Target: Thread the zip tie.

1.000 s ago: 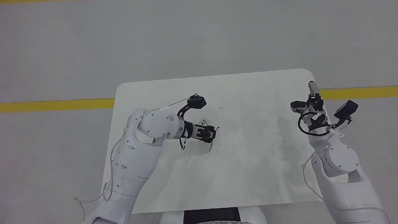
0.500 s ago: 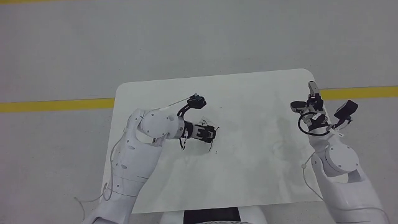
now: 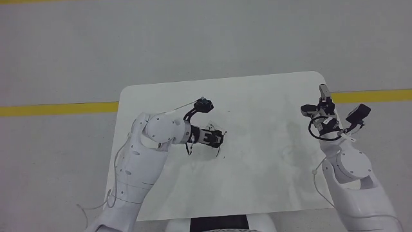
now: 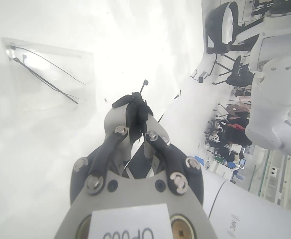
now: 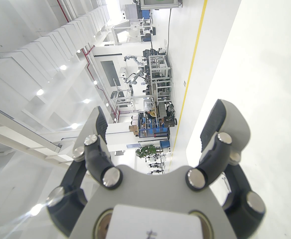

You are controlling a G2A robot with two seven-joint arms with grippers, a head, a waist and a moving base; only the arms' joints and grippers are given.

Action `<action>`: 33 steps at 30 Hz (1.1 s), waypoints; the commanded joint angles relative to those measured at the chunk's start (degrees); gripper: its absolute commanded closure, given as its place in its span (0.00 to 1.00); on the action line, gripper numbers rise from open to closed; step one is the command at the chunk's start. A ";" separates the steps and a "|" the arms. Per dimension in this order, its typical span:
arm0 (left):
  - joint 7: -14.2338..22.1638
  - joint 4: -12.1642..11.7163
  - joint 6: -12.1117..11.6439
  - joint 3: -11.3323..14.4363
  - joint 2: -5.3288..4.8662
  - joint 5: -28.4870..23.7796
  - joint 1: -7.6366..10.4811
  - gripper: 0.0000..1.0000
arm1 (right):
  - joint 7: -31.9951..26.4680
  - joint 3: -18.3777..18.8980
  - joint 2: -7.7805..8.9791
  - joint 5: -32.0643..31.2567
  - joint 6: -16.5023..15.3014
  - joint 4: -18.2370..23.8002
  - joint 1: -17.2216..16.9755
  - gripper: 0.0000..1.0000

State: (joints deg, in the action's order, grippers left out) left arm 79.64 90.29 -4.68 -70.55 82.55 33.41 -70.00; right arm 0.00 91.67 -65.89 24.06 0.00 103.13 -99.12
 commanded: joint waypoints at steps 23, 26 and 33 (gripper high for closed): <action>0.00 -4.53 -8.70 -14.13 -7.65 -31.43 0.77 1.00 | 0.00 0.00 0.00 0.00 0.00 0.00 0.00 0.00; 0.00 -7.47 -9.81 -12.09 -9.69 -38.36 2.04 1.00 | 0.00 0.00 0.00 0.00 0.00 0.00 0.00 0.00; 0.00 -12.21 -12.36 -6.20 -14.57 -50.82 5.96 1.00 | 0.00 0.00 0.00 0.00 0.00 0.00 0.00 0.00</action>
State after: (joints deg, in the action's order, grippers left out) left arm 79.64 78.13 -16.47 -77.62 68.50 -15.87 -64.39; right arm 0.00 91.67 -65.89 24.06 0.00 103.13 -99.12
